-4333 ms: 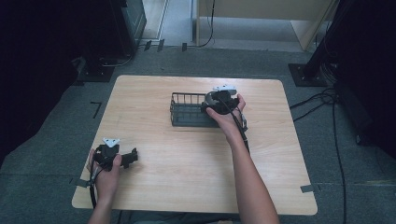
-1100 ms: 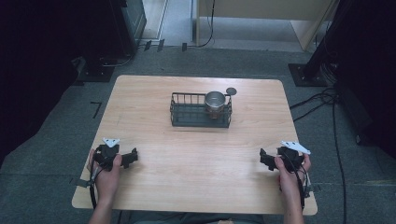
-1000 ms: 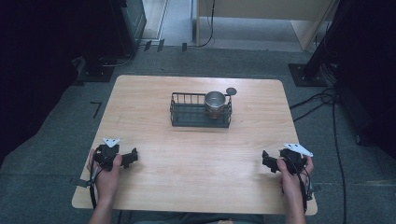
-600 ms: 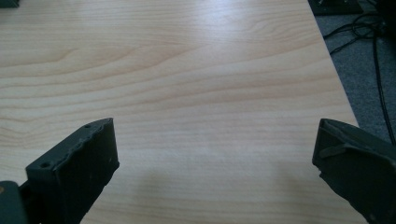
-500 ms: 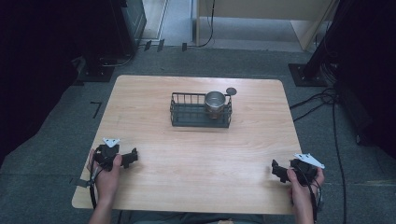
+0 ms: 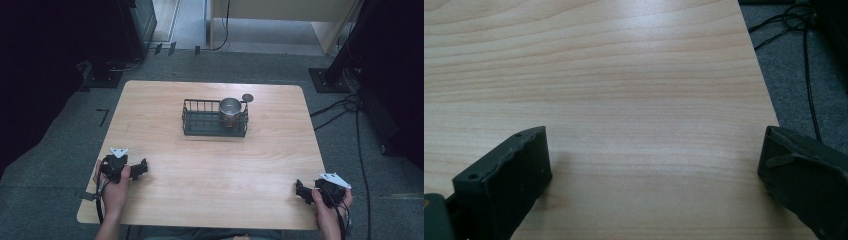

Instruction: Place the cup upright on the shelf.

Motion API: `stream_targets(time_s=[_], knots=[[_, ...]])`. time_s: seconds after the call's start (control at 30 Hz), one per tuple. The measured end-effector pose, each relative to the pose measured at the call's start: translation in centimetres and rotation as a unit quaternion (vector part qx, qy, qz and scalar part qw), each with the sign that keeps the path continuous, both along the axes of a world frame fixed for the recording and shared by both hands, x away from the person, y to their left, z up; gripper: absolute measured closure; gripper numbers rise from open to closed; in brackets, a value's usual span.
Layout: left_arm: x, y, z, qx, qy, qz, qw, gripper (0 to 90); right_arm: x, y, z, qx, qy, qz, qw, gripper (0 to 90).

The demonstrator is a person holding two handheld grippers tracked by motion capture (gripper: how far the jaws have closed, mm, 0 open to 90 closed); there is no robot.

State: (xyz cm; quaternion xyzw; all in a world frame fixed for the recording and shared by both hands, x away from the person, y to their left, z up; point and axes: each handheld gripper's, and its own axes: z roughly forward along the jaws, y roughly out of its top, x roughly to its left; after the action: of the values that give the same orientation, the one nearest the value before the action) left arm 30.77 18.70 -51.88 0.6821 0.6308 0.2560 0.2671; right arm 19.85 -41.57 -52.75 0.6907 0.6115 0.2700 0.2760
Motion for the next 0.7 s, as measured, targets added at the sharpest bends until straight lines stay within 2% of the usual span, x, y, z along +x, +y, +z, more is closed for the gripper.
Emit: stream_targets(time_s=[0.13,0.23,0.7], knots=[[0.0,0.0,0.0,0.0,0.0,0.0,1.0,0.0,-0.22,0.03,-0.03,-0.003,0.0,0.013,0.9999,0.3],[-0.01,0.0,0.0,0.0,0.0,0.0,1.0,0.0,-0.44,0.2,-0.04,-0.002,-0.001,0.06,0.9982,0.3],[-0.01,0.0,-0.01,0.0,0.0,0.0,1.0,0.0,-0.24,0.37,-0.05,-0.003,-0.001,0.061,0.9981,0.7]])
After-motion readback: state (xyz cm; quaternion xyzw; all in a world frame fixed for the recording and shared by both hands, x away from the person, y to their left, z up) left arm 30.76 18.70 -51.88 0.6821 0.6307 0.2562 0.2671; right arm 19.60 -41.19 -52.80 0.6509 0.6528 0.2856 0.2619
